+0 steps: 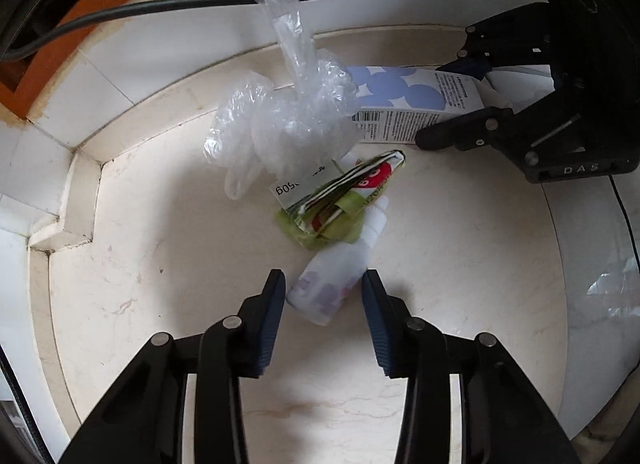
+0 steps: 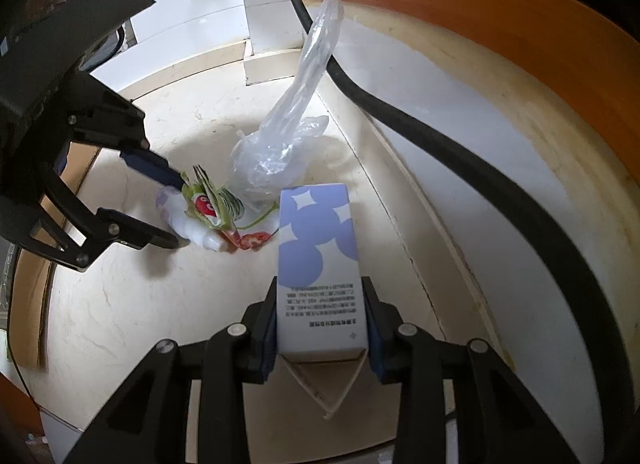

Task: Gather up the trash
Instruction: 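Grasp the blue-and-white box with the right tool while the left tool grasps the white dropper bottle, then lift the box and dropper bottle and carry them down over the bin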

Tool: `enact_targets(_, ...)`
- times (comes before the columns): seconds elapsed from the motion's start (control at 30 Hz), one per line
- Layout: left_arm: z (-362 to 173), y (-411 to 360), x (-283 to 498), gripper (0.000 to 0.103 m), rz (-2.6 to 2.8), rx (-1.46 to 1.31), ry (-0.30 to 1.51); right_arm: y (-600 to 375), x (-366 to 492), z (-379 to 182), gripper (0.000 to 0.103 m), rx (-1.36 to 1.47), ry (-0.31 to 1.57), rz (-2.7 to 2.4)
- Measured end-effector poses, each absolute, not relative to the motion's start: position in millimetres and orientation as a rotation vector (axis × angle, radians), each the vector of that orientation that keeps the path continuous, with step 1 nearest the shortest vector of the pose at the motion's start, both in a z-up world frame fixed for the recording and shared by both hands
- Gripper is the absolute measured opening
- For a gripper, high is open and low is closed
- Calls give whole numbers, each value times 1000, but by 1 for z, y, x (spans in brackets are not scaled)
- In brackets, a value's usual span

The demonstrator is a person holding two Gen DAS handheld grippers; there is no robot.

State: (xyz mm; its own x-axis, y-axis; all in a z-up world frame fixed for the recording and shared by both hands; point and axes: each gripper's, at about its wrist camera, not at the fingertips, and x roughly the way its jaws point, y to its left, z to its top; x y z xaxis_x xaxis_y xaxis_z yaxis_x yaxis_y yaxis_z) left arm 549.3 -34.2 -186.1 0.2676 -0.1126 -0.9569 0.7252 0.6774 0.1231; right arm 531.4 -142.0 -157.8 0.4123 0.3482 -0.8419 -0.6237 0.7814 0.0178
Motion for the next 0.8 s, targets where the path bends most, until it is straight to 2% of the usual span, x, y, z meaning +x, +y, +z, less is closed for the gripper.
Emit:
enact_targets(0.37,-186,-41,549,44,-614,598,1165,-139,530,-157,35,-300,977,623)
enact_targets(0.43,-186,-43,548,33,-614,591,1157,-138,528,-158,35,-295,978,624)
enact_targets(0.53,-185,-44,545,22,-597,596,1133,-136,523,-157,34,-308,976,608)
enact_targets(0.8,-152,-30,511,22,-530,360,1127,-143,485,-142,34,-253,1005,566)
